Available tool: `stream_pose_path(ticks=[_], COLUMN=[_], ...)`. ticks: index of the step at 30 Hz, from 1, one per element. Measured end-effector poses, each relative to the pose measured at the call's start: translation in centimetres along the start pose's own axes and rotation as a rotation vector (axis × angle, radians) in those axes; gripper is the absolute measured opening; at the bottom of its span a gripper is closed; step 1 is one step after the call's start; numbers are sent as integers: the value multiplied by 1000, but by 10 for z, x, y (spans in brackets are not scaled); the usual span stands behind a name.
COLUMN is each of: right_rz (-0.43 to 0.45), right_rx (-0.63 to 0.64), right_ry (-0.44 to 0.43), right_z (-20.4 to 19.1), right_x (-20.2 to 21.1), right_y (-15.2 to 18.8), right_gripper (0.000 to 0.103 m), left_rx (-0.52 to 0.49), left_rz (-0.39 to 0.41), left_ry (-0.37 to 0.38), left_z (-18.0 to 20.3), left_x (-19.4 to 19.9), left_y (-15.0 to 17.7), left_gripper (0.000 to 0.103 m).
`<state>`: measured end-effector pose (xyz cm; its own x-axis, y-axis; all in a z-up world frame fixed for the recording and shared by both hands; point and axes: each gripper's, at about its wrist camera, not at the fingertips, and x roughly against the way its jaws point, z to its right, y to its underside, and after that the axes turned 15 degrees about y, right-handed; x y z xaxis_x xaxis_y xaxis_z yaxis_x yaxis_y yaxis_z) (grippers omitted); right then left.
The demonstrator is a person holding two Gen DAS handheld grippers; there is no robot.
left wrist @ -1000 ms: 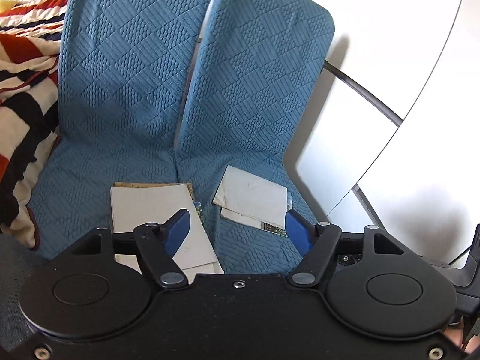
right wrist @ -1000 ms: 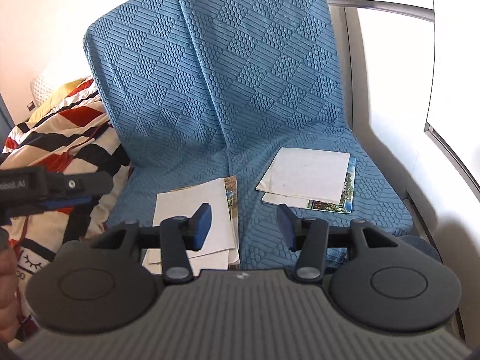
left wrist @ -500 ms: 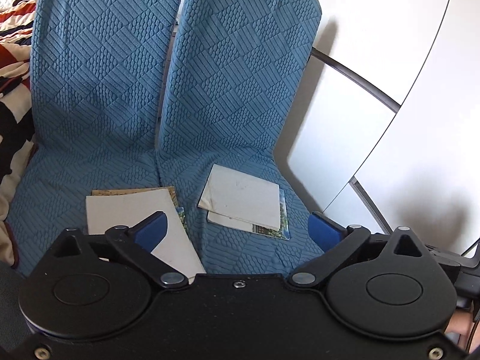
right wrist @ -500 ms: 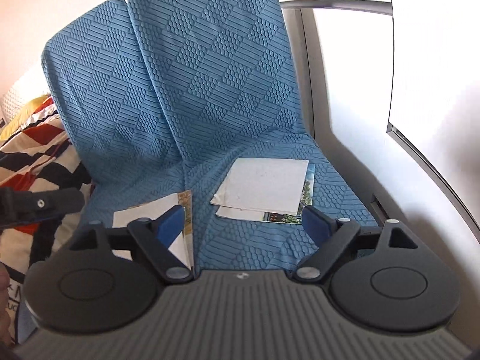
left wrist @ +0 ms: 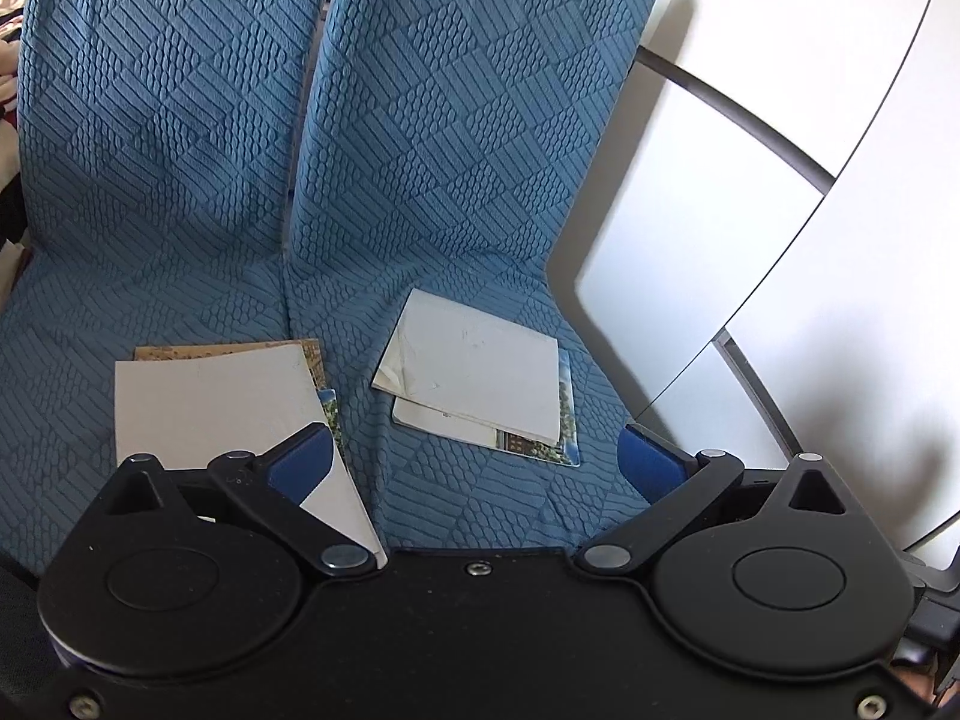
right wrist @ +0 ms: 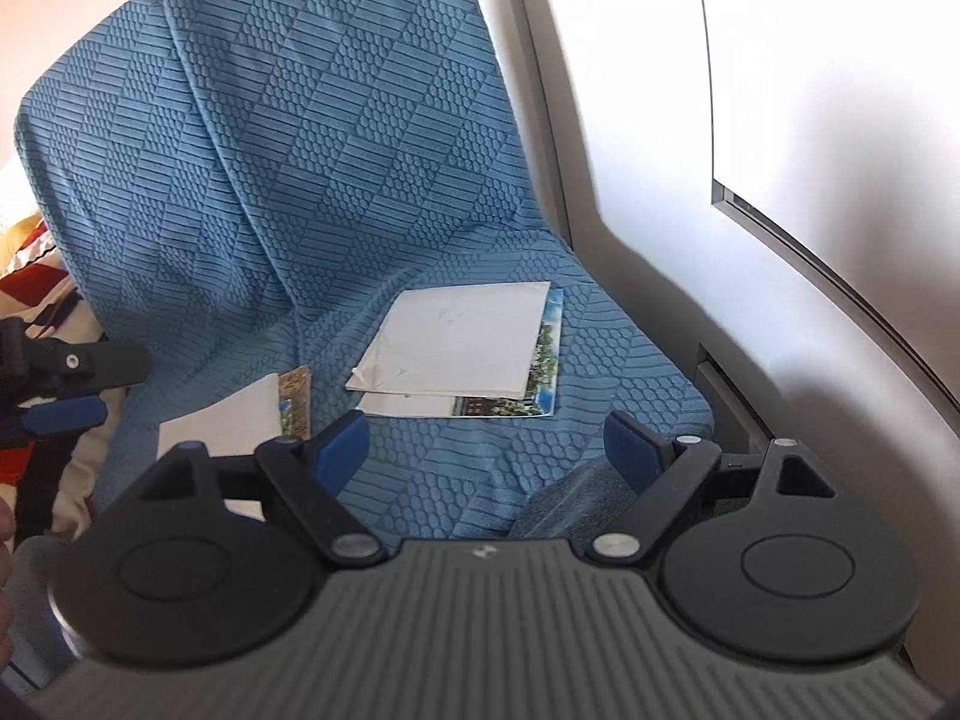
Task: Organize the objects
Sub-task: 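Raise both open tools and move them toward the last paper pile, then lower both grippers onto the folded white paper and postcard pile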
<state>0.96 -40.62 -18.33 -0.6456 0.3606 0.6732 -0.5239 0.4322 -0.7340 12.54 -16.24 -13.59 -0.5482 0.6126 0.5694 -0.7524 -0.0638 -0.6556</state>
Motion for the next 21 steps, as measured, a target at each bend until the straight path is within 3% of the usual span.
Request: stream_pose_path(ticks=[7,21], right_rz=[54,3], right_rx=[-41,-207], right_ry=[0,33], right_z=[4,2], right_x=[-20,-68], right_y=[0,3], right_gripper=[87,86], left_rx=[-19,38], left_rz=[12,-52], left_ry=[12,-11], left_z=[-5,-23], left_x=[-27,-101], left_y=[1,-8], left_gripper=[101,96])
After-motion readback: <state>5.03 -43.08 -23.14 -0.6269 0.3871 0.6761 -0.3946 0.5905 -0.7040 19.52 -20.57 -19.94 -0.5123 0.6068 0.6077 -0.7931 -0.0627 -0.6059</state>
